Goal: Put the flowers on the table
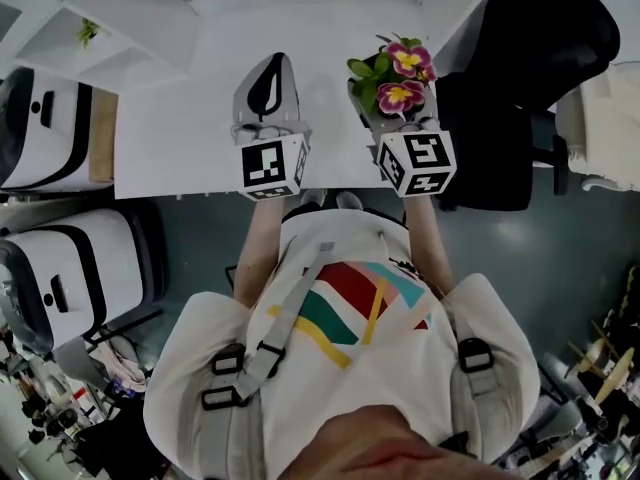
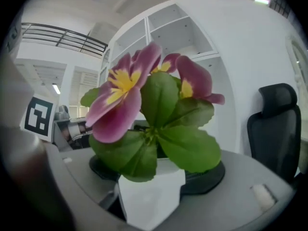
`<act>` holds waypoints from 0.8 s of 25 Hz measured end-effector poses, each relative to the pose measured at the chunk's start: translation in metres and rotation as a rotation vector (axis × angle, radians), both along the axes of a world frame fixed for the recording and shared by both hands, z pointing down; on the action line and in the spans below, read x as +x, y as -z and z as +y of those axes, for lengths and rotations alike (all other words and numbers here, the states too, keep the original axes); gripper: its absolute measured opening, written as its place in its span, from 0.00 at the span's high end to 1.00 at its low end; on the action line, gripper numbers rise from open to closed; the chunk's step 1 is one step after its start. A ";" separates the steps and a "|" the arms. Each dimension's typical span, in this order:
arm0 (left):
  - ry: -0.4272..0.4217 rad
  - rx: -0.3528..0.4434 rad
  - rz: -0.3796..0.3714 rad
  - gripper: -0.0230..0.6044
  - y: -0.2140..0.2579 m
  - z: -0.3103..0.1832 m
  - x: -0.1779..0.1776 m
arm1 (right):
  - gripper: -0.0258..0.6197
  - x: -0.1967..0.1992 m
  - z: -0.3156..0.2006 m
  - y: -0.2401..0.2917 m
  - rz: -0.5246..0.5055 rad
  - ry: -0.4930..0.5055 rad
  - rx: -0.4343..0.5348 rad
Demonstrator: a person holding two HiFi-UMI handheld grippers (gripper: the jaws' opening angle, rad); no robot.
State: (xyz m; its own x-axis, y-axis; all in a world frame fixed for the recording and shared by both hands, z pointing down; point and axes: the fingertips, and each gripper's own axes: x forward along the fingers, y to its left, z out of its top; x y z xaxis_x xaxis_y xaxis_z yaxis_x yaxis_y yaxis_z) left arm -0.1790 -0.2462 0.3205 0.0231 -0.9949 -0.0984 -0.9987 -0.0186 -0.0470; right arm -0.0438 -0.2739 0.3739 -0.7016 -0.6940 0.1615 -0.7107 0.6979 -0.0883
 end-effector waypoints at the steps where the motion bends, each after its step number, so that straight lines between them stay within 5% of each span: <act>1: -0.032 -0.003 -0.001 0.96 -0.001 -0.009 0.009 | 0.45 0.011 -0.004 0.001 -0.003 -0.035 0.001; 10: -0.188 -0.001 0.011 0.96 0.001 -0.036 0.035 | 0.45 0.048 -0.009 0.002 0.011 -0.219 0.007; 20: -0.235 -0.009 0.009 0.96 0.000 -0.044 0.043 | 0.45 0.061 -0.009 -0.004 0.014 -0.277 -0.008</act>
State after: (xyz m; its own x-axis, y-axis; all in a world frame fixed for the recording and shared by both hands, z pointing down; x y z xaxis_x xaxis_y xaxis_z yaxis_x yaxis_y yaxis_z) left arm -0.1358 -0.2903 0.3210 0.2535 -0.9630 -0.0910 -0.9672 -0.2511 -0.0372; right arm 0.0172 -0.2831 0.3783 -0.4827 -0.8579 0.1762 -0.8756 0.4760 -0.0814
